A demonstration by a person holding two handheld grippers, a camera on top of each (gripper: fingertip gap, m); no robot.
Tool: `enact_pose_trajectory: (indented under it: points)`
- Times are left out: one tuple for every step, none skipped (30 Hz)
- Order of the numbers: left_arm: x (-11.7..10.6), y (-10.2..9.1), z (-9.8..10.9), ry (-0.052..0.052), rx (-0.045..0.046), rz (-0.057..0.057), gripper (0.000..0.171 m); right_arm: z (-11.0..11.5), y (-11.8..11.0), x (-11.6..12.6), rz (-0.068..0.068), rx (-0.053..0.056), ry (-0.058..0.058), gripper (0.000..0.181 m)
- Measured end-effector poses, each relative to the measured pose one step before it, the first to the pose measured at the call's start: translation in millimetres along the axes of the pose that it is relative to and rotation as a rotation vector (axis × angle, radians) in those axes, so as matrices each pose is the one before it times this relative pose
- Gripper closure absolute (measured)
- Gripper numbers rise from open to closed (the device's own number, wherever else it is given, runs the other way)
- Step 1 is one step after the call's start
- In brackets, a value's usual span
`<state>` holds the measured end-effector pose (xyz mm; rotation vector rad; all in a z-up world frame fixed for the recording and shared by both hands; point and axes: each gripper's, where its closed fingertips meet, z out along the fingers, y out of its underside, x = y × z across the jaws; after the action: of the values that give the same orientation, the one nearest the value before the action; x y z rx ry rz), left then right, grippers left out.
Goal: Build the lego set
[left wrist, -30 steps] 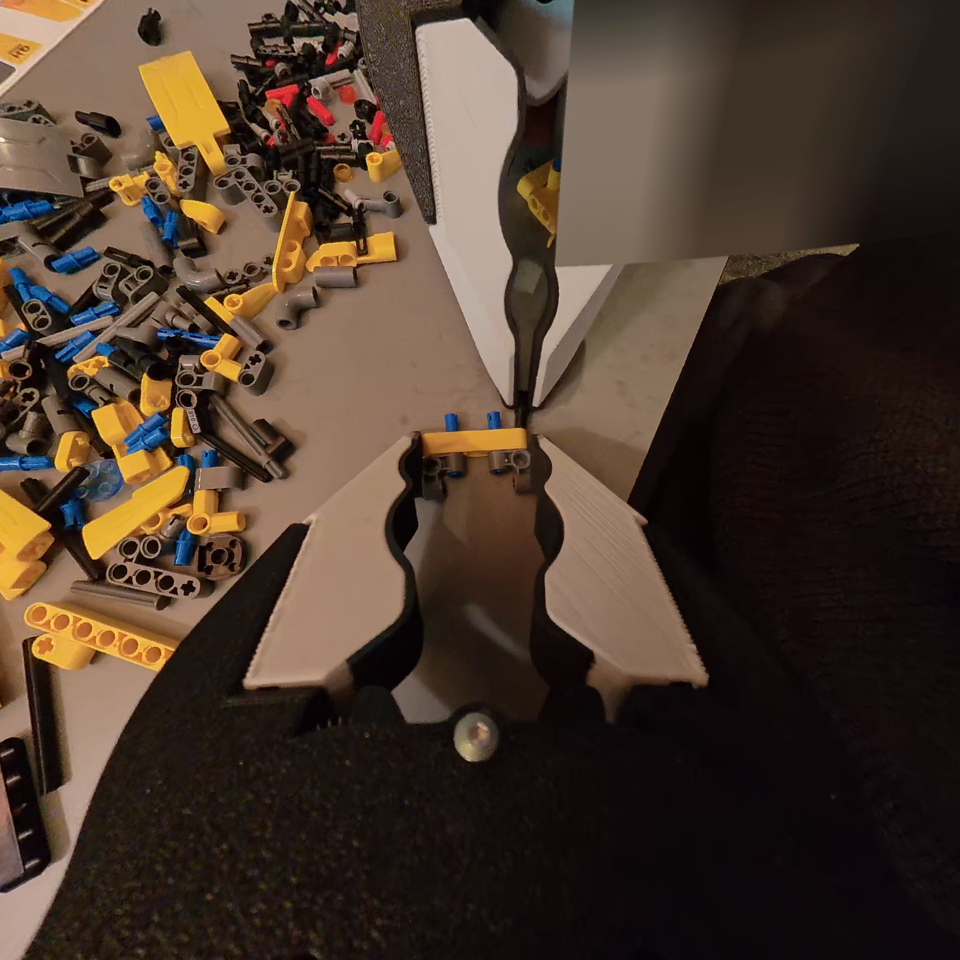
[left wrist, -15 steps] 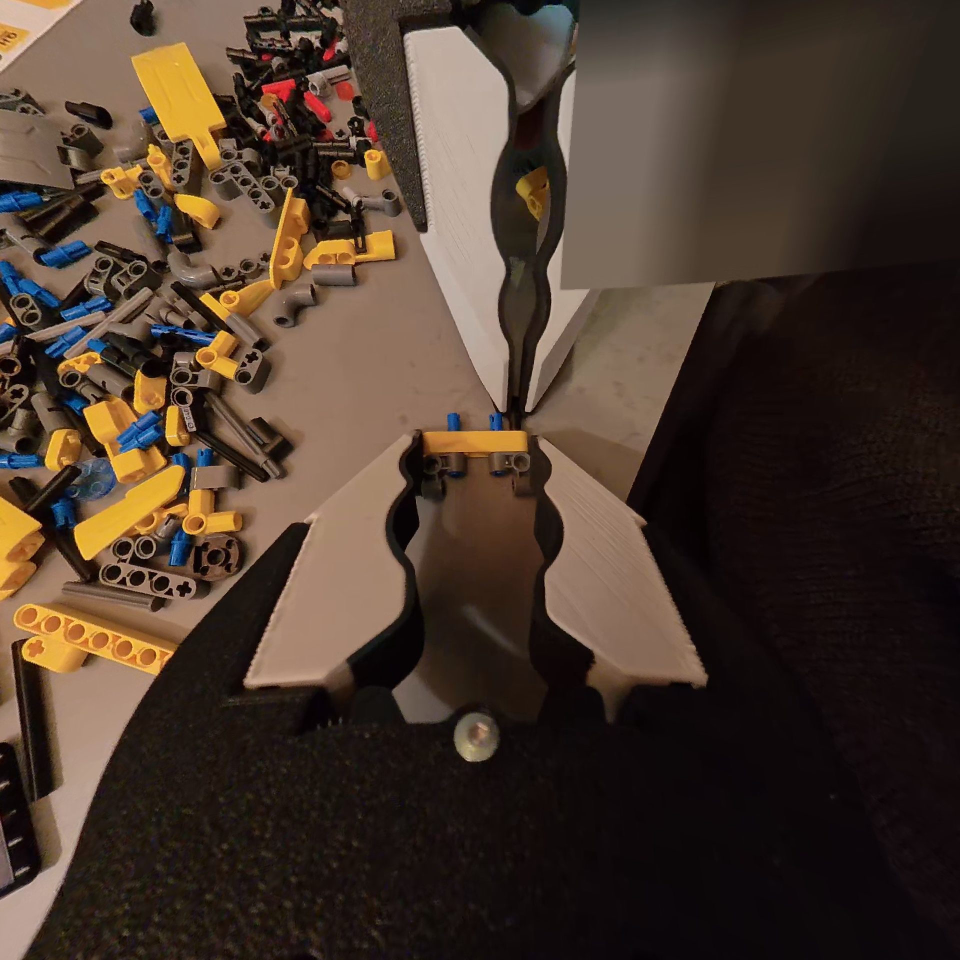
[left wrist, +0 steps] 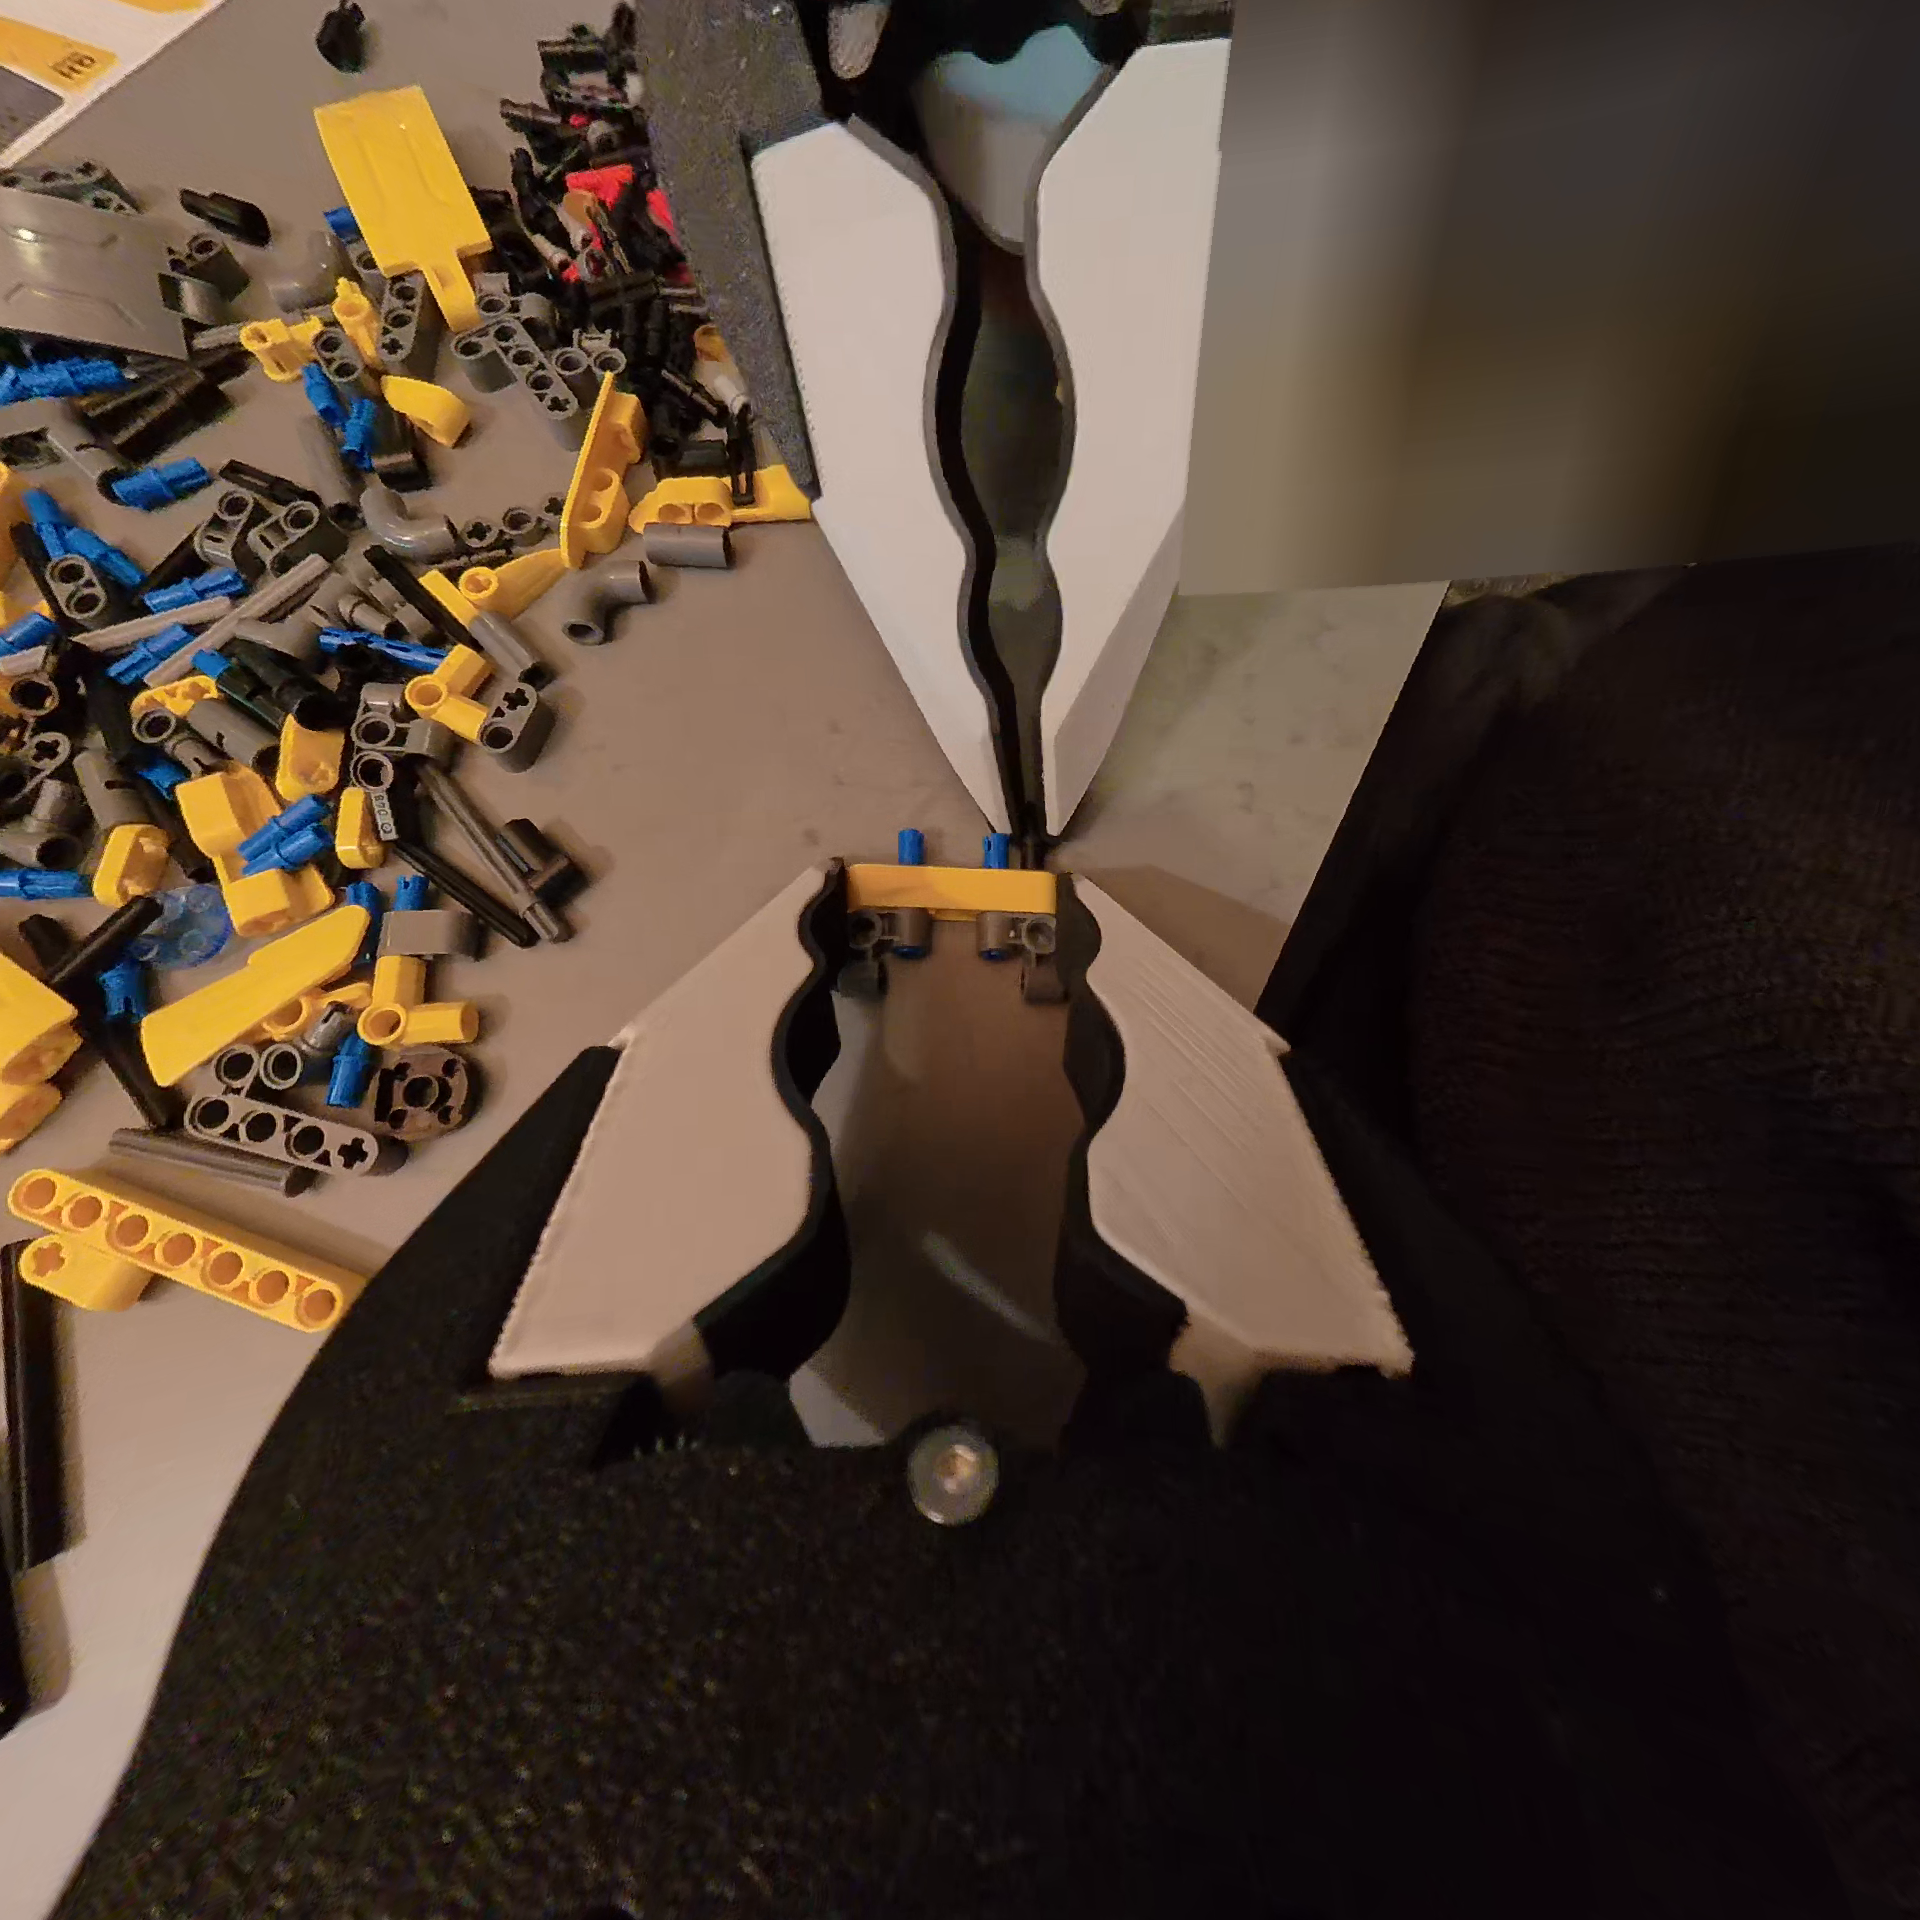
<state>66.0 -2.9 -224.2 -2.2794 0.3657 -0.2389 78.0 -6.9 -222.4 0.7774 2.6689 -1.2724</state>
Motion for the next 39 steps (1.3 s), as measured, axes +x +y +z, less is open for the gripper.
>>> enact_pose_trajectory:
  points:
    - [0.02, 0.07, 0.05, -0.0025, 0.00693, -0.0081, 0.133, 0.10, 0.07, 0.06, -0.0279, -0.0107, 0.0199, 0.179]
    - [-0.03, -0.03, 0.02, -0.0034, 0.01011, -0.0089, 0.133, 0.17, 0.10, 0.11, -0.0370, -0.0115, 0.0253, 0.179]
    - [-0.09, 0.02, -0.06, -0.0024, 0.01167, -0.0064, 0.133, 0.24, 0.02, 0.15, -0.0379, -0.0102, 0.0263, 0.179]
    - [0.00, 0.15, -0.11, -0.0047, 0.00029, 0.0037, 0.132, 0.17, 0.13, 0.24, -0.0390, -0.0072, 0.0253, 0.179]
    - [-0.14, -0.08, 0.08, -0.0014, 0.00011, -0.0014, 0.132, 0.12, 0.21, 0.16, -0.0307, -0.0031, 0.0190, 0.179]
    - [-0.15, -0.12, 0.06, -0.0010, 0.00089, 0.0001, 0.132, -0.06, 0.06, 0.08, -0.0141, -0.0006, 0.0099, 0.179]
    - [0.07, 0.08, -0.04, 0.0005, -0.00055, 0.0000, 0.132, 0.02, 0.19, -0.06, -0.0075, 0.0007, 0.0051, 0.179]
    - [-0.19, -0.04, -0.02, 0.0005, -0.00129, -0.0015, 0.132, -0.04, 0.12, -0.01, -0.0048, 0.0018, 0.0041, 0.178]
    - [-0.03, -0.11, 0.17, -0.0050, 0.00054, 0.0049, 0.132, -0.19, 0.18, 0.03, 0.0009, 0.0026, 0.0042, 0.178]
    - [0.00, -0.07, 0.19, -0.0087, -0.00126, 0.0079, 0.132, -0.05, 0.14, -0.04, 0.0031, 0.0034, 0.0063, 0.178]
    - [0.07, -0.21, 0.19, -0.0084, -0.00321, 0.0058, 0.131, -0.01, 0.04, 0.01, -0.0016, 0.0029, 0.0103, 0.178]
    - [0.02, -0.13, 0.21, -0.0061, -0.00501, 0.0027, 0.131, 0.00, 0.02, 0.00, -0.0059, -0.0008, 0.0130, 0.178]
    - [0.36, -0.24, 0.08, -0.0028, -0.00583, -0.0004, 0.130, 0.01, 0.09, -0.09, -0.0069, -0.0044, 0.0127, 0.178]
    - [0.26, -0.18, 0.10, -0.0012, -0.00709, 0.0020, 0.130, 0.03, 0.07, -0.04, -0.0066, -0.0052, 0.0106, 0.178]
    - [0.32, -0.13, 0.04, 0.0001, -0.00721, 0.0011, 0.129, -0.06, 0.04, 0.05, -0.0052, -0.0038, 0.0072, 0.178]
    - [0.18, -0.38, -0.01, 0.0000, -0.00547, -0.0026, 0.129, 0.05, 0.04, -0.03, -0.0027, -0.0013, 0.0038, 0.178]
    - [-0.23, -0.41, -0.06, -0.0027, -0.00451, -0.0045, 0.129, 0.01, 0.04, 0.10, 0.0006, 0.0013, 0.0011, 0.178]
    - [-0.45, -0.05, -0.44, -0.0053, -0.00476, 0.0002, 0.128, 0.02, -0.07, 0.04, 0.0027, 0.0029, -0.0011, 0.178]
    - [-1.17, -0.82, -1.10, -0.0126, 0.00108, 0.0072, 0.128, -0.08, -0.01, 0.01, 0.0024, 0.0034, -0.0020, 0.178]
    - [-2.05, -1.46, -1.84, -0.0204, 0.00698, 0.0127, 0.128, 0.05, 0.03, -0.04, 0.0016, 0.0029, -0.0016, 0.178]
    - [-2.54, -1.28, -1.94, -0.0215, 0.00669, 0.0145, 0.127, -0.06, 0.07, -0.02, 0.0007, 0.0019, -0.0010, 0.178]
    - [-0.92, -0.41, -1.60, -0.0094, 0.00190, 0.0119, 0.127, 0.01, -0.08, -0.02, 0.0001, 0.0010, -0.0004, 0.178]
    - [0.67, 1.18, -0.52, 0.0051, -0.00798, 0.0052, 0.127, 0.05, 0.04, 0.06, -0.0002, 0.0007, 0.0000, 0.178]
    - [0.28, 1.31, 0.25, 0.0038, -0.00742, -0.0018, 0.126, 0.00, -0.02, -0.07, 0.0000, 0.0004, 0.0002, 0.178]
    - [0.88, 0.62, 0.28, 0.0072, -0.00253, 0.0000, 0.126, -0.02, 0.01, -0.03, -0.0002, 0.0001, 0.0003, 0.178]
    - [0.73, 3.01, 1.26, 0.0054, -0.01657, 0.0093, 0.126, -0.02, 0.01, 0.04, -0.0007, 0.0001, 0.0006, 0.178]
    - [0.91, 2.77, 1.08, 0.0070, -0.01490, 0.0080, 0.126, 0.06, 0.05, 0.03, -0.0006, 0.0003, 0.0006, 0.178]
    - [1.37, -0.12, -0.48, 0.0133, 0.00257, 0.0022, 0.128, -0.05, 0.00, 0.01, 0.0002, 0.0007, 0.0006, 0.178]
    - [0.69, 0.41, 0.05, 0.0089, -0.00425, 0.0016, 0.129, 0.09, 0.00, -0.05, 0.0003, 0.0007, 0.0004, 0.178]
    - [0.15, 0.14, 0.08, 0.0046, -0.00281, 0.0008, 0.129, -0.05, 0.00, 0.04, -0.0006, 0.0006, 0.0004, 0.178]
    - [0.16, -0.07, 0.08, 0.0023, -0.00204, 0.0017, 0.129, -0.04, 0.05, -0.09, 0.0007, -0.0001, 0.0004, 0.177]
    - [0.28, 0.03, 0.02, 0.0022, -0.00096, 0.0057, 0.130, 0.06, 0.07, -0.07, 0.0024, -0.0019, 0.0000, 0.177]
    - [0.20, 0.06, 0.03, 0.0027, -0.00144, 0.0062, 0.130, -0.03, 0.05, -0.06, -0.0003, -0.0023, 0.0003, 0.177]
    - [0.17, -0.08, 0.04, 0.0050, -0.00102, 0.0001, 0.131, -0.01, 0.11, -0.09, -0.0026, -0.0015, 0.0009, 0.177]
    - [0.24, -0.12, -0.02, 0.0064, -0.00169, 0.0014, 0.131, -0.06, 0.00, 0.01, -0.0016, -0.0012, 0.0005, 0.177]
    - [0.08, -0.03, 0.11, 0.0040, -0.00312, 0.0037, 0.131, -0.09, 0.14, -0.03, -0.0004, -0.0008, 0.0002, 0.177]
    - [0.03, -0.21, 0.04, 0.0026, -0.00178, 0.0054, 0.131, -0.04, 0.07, 0.05, -0.0003, -0.0005, 0.0002, 0.177]
    - [-0.05, -0.19, 0.05, 0.0024, 0.00012, 0.0031, 0.132, -0.06, 0.09, -0.07, 0.0000, -0.0005, 0.0001, 0.177]
    - [0.00, -0.27, 0.16, 0.0012, 0.00381, 0.0008, 0.132, -0.12, 0.15, 0.07, 0.0012, -0.0003, -0.0002, 0.177]
